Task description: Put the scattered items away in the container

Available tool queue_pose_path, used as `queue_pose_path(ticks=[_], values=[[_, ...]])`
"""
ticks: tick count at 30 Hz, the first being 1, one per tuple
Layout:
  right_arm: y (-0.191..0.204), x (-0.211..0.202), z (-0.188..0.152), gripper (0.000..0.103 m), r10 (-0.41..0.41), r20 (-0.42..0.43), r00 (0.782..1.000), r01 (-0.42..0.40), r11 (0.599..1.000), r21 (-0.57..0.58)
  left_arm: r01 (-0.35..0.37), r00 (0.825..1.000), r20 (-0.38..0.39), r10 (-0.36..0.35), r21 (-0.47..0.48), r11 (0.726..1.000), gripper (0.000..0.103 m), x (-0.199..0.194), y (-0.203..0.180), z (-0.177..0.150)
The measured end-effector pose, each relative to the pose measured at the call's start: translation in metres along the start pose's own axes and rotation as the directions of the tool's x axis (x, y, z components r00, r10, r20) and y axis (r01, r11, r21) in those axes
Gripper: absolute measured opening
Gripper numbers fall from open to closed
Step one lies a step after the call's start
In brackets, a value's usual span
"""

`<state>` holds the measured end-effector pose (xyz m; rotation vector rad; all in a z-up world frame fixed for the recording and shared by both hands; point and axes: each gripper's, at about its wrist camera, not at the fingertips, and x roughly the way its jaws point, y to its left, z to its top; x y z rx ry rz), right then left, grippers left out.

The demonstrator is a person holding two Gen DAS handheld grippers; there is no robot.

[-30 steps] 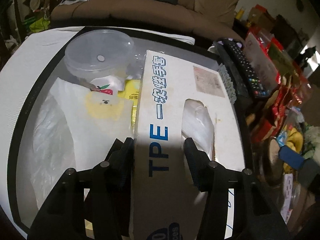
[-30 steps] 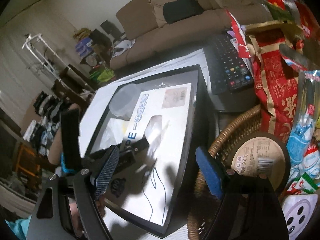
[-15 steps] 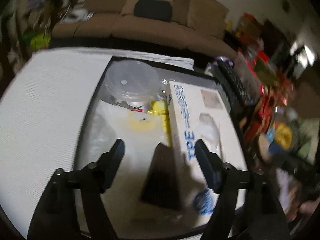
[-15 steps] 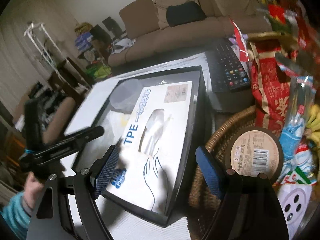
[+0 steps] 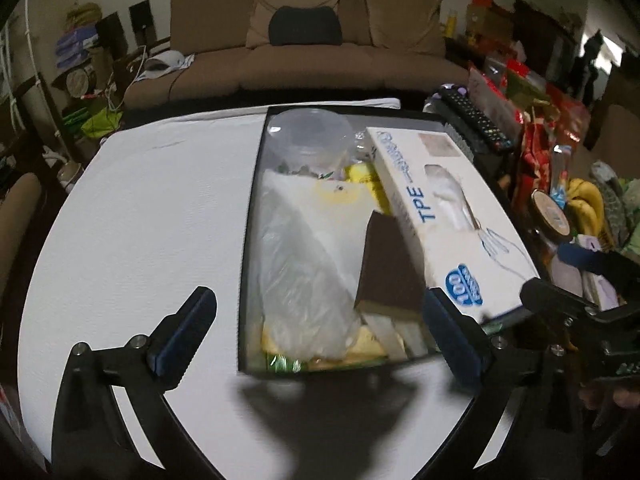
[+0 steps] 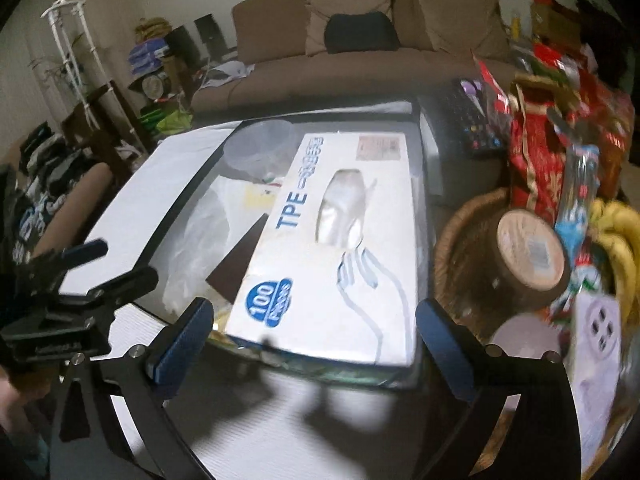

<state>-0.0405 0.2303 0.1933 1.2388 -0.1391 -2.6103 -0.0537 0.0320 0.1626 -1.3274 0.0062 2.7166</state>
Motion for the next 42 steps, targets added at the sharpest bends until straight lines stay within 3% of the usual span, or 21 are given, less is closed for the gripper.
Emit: queue_pose_path(ticks=[9,23,34,42], values=[[0.031,-0.013,-0.025,0.103,-0.062,0.006,0.998,0.062,0.998,0.000,0.004,1.000,-0.026,-0.004,-0.008,1.000,0.103,-0.019,0.011,-0.027],[0.061,-0.036,-0.054,0.103,-0.130,0.046,0.990,0.129,0.991,0.024,-0.006,1.000,0.010,0.007,-0.059,0.998,0.103,-0.052,0.036,-0.061],[0.058,-0.002,-0.113,0.103,-0.183,0.016,0.983,0.181,0.980,0.087,-0.042,0.996,-0.075,0.036,-0.077,0.996,0.103,-0.010,0.041,-0.127],[0.037,0.032,-0.142,0.103,-0.213,-0.003,0.977,0.212,0.972,0.104,-0.046,0.997,-0.069,0.043,-0.045,0.998,0.103,0.025,0.023,-0.154]])
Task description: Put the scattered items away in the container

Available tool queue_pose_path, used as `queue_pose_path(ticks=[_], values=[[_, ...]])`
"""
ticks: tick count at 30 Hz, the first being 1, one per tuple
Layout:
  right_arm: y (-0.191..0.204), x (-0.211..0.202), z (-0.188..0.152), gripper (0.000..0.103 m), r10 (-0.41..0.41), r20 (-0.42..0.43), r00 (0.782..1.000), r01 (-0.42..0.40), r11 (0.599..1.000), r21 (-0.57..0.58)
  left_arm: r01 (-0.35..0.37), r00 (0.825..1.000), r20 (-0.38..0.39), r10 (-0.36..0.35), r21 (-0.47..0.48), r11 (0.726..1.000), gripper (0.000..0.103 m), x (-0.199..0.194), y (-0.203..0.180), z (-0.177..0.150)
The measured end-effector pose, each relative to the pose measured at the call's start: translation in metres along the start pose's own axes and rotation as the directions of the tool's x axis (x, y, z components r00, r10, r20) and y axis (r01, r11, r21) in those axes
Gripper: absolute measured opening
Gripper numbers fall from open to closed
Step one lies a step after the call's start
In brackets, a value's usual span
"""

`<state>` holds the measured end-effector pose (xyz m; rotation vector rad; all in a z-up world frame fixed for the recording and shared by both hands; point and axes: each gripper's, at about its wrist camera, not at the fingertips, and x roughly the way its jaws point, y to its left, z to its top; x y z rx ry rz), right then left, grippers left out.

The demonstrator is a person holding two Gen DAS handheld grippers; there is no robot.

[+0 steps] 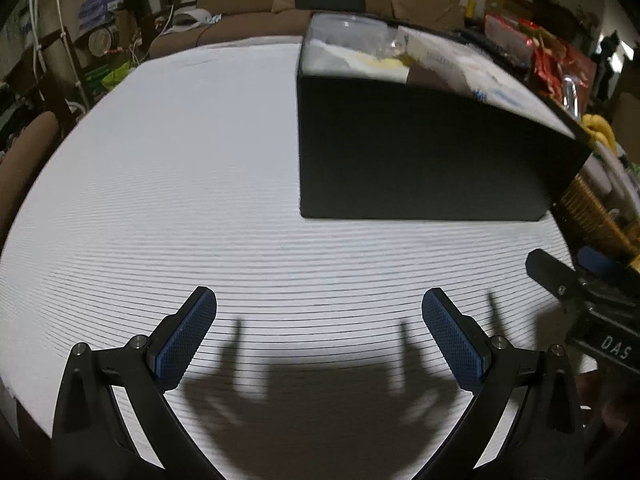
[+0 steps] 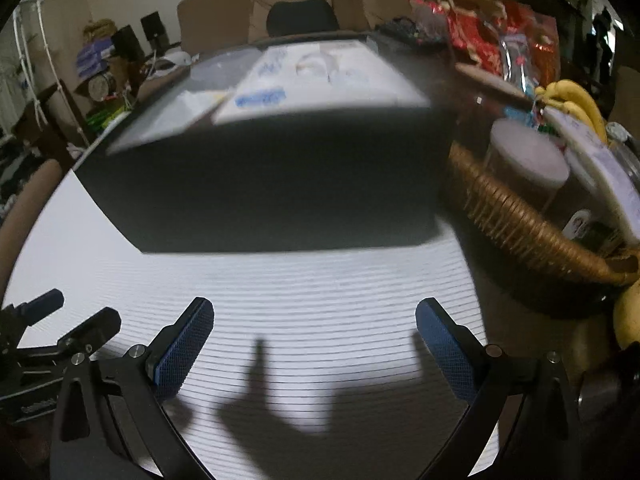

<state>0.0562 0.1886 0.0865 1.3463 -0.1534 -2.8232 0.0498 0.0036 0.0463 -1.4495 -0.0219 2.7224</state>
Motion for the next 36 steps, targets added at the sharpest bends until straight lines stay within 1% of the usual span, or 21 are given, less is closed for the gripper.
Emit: queue_pose_path(ticks=[2,6,10,20,25,32,36], values=[[-0.001,0.008,-0.005,0.103,-0.001,-0.006,1.000,0.001,1.000,-0.002,-0.010,1.000,-0.009,0.010,0.002,1.000,0.103,0.010,-0.002,-0.004],[-0.004,0.027,-0.014,0.103,-0.013,-0.052,0.999,0.013,1.000,-0.004,-0.017,0.999,-0.031,0.017,-0.008,1.000,0.103,0.024,-0.006,-0.009],[-0.008,0.032,-0.015,0.103,-0.024,-0.051,0.998,0.023,1.000,-0.009,-0.024,0.999,-0.044,0.024,0.001,1.000,0.103,0.034,-0.013,-0.014],[-0.010,0.033,-0.012,0.103,-0.036,-0.022,0.999,0.035,0.999,-0.023,-0.035,0.999,0.009,0.035,-0.006,0.999,0.103,0.035,-0.021,-0.019],[-0.009,0.037,-0.010,0.103,-0.025,-0.021,0.999,0.024,0.999,-0.027,-0.038,0.999,0.005,0.038,-0.005,0.999,0.103,0.038,-0.018,-0.018],[0.001,0.046,-0.005,0.103,-0.055,-0.038,0.998,0.051,0.995,-0.091,-0.049,0.999,0.012,0.049,-0.020,0.999,0.103,0.042,-0.013,-0.012],[0.001,0.044,-0.004,0.103,-0.051,-0.039,0.998,0.047,0.994,-0.094,-0.054,0.998,0.011,0.054,-0.027,0.998,0.103,0.041,-0.016,-0.014]])
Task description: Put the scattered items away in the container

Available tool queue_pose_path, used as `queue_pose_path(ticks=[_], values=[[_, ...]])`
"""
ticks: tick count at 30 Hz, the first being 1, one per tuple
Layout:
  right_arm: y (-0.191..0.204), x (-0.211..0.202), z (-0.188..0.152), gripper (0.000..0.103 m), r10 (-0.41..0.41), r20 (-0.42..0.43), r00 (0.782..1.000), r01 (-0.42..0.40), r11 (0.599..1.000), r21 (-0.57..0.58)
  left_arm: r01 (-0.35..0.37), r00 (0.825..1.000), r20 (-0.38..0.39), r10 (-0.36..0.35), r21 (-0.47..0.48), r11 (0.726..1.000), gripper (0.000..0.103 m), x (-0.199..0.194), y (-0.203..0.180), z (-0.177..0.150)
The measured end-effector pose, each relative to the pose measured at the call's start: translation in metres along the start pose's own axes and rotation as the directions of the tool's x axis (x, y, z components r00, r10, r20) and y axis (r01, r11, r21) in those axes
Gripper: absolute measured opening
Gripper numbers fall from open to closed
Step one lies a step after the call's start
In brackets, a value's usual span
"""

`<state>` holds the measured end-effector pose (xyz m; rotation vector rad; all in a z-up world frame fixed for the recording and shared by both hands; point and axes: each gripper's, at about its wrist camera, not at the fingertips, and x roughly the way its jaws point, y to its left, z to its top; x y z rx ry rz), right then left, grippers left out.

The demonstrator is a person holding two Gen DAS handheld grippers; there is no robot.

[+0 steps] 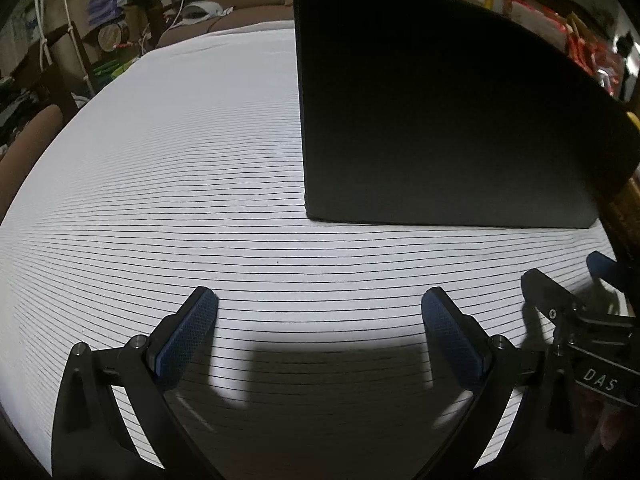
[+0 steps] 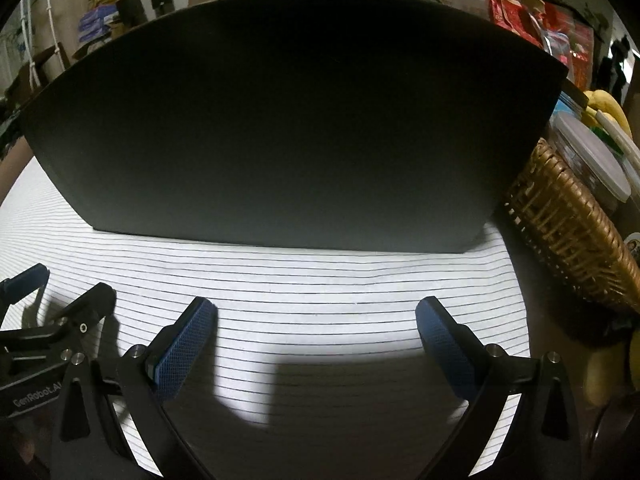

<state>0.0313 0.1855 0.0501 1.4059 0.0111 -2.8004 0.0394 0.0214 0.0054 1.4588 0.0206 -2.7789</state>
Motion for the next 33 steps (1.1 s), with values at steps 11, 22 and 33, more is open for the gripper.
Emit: queue_pose_path(ticks=[11,22,33], values=[[-0.0025,-0.0049,-0.0027,0.103,-0.001,-0.001,1.000,0.001,1.000,-0.001,0.005,1.000,-0.001,-0.005,0.012,1.000,0.103,-0.0020,-0.0026,0.0003],[-0.0039,-0.0074,-0.0035,0.103,-0.002,-0.001,1.000,0.002,1.000,-0.002,0.007,1.000,-0.002,-0.007,0.009,1.000,0.103,0.0005,-0.0033,0.0051],[-0.0016,-0.0071,-0.0016,0.103,-0.001,-0.001,1.000,0.001,1.000,-0.002,0.005,1.000,-0.002,-0.005,0.010,1.000,0.103,0.0030,-0.0019,0.0091]])
